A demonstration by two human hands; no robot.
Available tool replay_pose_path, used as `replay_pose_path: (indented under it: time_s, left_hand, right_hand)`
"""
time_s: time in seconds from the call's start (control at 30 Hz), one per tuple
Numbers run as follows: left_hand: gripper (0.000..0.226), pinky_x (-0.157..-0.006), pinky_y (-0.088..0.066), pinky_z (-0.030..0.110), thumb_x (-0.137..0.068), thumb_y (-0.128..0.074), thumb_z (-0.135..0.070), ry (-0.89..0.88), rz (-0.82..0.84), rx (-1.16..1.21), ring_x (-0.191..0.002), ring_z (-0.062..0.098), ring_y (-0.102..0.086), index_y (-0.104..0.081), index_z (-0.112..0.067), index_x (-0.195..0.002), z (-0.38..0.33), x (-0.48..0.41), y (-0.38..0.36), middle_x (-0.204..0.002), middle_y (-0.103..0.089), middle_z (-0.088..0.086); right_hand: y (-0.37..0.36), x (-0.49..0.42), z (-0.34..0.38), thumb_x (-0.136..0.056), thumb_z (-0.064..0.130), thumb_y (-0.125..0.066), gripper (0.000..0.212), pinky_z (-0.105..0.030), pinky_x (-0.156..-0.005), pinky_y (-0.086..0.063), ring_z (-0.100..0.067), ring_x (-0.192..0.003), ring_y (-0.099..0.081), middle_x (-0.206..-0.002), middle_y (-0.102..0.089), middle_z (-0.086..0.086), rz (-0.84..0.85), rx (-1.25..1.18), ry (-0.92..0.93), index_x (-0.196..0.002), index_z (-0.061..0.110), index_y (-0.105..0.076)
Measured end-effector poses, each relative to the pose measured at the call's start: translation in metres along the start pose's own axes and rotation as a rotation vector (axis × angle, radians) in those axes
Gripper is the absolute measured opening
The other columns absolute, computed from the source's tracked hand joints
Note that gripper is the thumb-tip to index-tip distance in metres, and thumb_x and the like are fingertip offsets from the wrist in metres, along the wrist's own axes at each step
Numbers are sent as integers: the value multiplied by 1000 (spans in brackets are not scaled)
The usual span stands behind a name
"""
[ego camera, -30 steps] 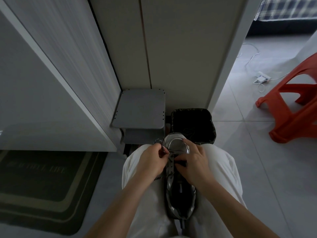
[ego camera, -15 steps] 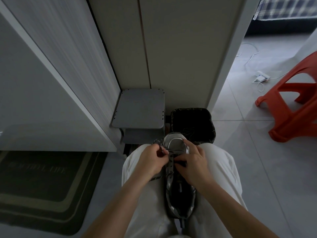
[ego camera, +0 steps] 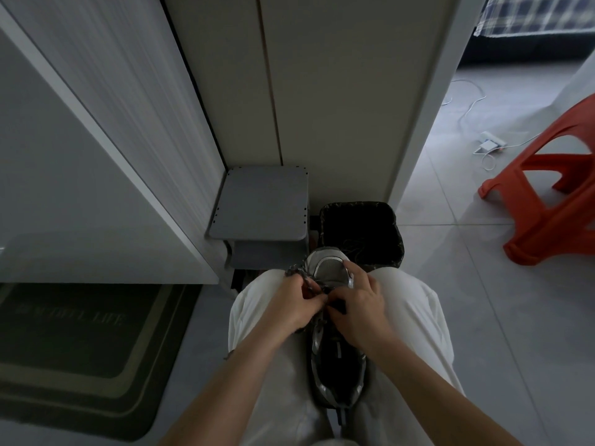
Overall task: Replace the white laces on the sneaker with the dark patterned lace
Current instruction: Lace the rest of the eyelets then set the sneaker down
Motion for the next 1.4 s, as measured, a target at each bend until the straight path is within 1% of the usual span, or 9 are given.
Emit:
replay_pose_path:
  time_s: [0.23, 0.33, 0.47, 0.57, 0.63, 0.73, 0.8, 0.93, 1.4]
  left_hand:
    - [12, -55, -42, 13, -75, -63, -7, -43, 112, -3, -62, 7, -58, -61, -20, -74, 3, 2, -7, -64, -60, -6]
    - [11, -58, -46, 23, -75, -65, -14, 0, 76, -32, -61, 13, -60, -57, -19, -70, 10, 0, -1, -66, -63, 4]
    - [15, -41, -37, 11, -72, -68, -21, 161, 3, 43, -51, 4, -50, -54, -19, -77, 27, 2, 2, -63, -56, -5]
    - [14, -41, -36, 12, -71, -67, -21, 180, 28, 92, -49, 4, -48, -58, -17, -80, 27, 5, -1, -61, -55, -6]
    - [11, -41, -36, 14, -72, -66, -20, 175, 56, 114, -48, 5, -47, -60, -15, -78, 25, 7, -3, -59, -54, -5]
    - [9, -40, -34, 15, -73, -65, -19, 164, 78, 132, -48, 5, -45, -59, -14, -77, 21, 10, -4, -58, -52, -5]
    - [9, -39, -33, 14, -75, -66, -18, 166, 72, 131, -48, 7, -45, -59, -13, -77, 21, 11, -2, -58, -51, -4]
    - [13, -37, -32, 15, -77, -67, -15, 148, 63, 121, -41, 5, -43, -56, -14, -70, 19, 10, -1, -53, -51, -4]
    - [18, -39, -34, 13, -71, -70, -17, 121, -21, 145, -37, -1, -43, -57, -16, -59, 27, 11, 1, -42, -48, -11]
  right_hand:
    - [12, 5, 4, -82, 28, -58, 27, -39, -108, -18, -24, -138, -10, -152, -18, 2, -34, 154, 124, -108, 26, -62]
    - [30, 13, 1, -78, 26, -63, 16, -42, -107, -17, -25, -137, -18, -147, -31, -1, -127, 188, 145, -94, 22, -64]
    - [64, 38, -57, -74, 20, -72, 8, -47, -98, -28, -32, -127, -33, -134, -48, -7, -206, 224, -35, -76, 19, -64]
    - [81, 60, -114, -82, 30, -65, 2, -45, -104, -24, -25, -131, -26, -138, -43, 2, -110, 322, -295, -81, 31, -63]
    - [79, 63, -124, -83, 42, -62, 5, -42, -105, -23, -21, -130, -29, -137, -43, 8, -10, 347, -349, -83, 39, -58]
    - [72, 43, -83, -72, 49, -70, 25, -37, -94, -28, -22, -118, -42, -125, -50, 7, -33, 248, -191, -83, 36, -52]
    - [64, 26, -41, -71, 46, -73, 23, -34, -88, -33, -22, -109, -49, -116, -56, 5, -134, 134, -41, -80, 30, -60]
    - [23, 5, 17, -84, 42, -56, 22, -30, -96, -21, -17, -122, -36, -137, -41, 11, -69, 212, 202, -101, 34, -67]
    - [41, 36, -29, -80, 37, -65, 8, -30, -93, -15, -16, -120, -30, -128, -45, 11, -16, 194, 181, -81, 29, -67]
Point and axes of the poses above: each hand's wrist, its own x-axis away from the middle knuckle, its own y-axis out of the back of the hand, z = x × y, the point moved 5 cm from there along -x, towards the middle knuckle
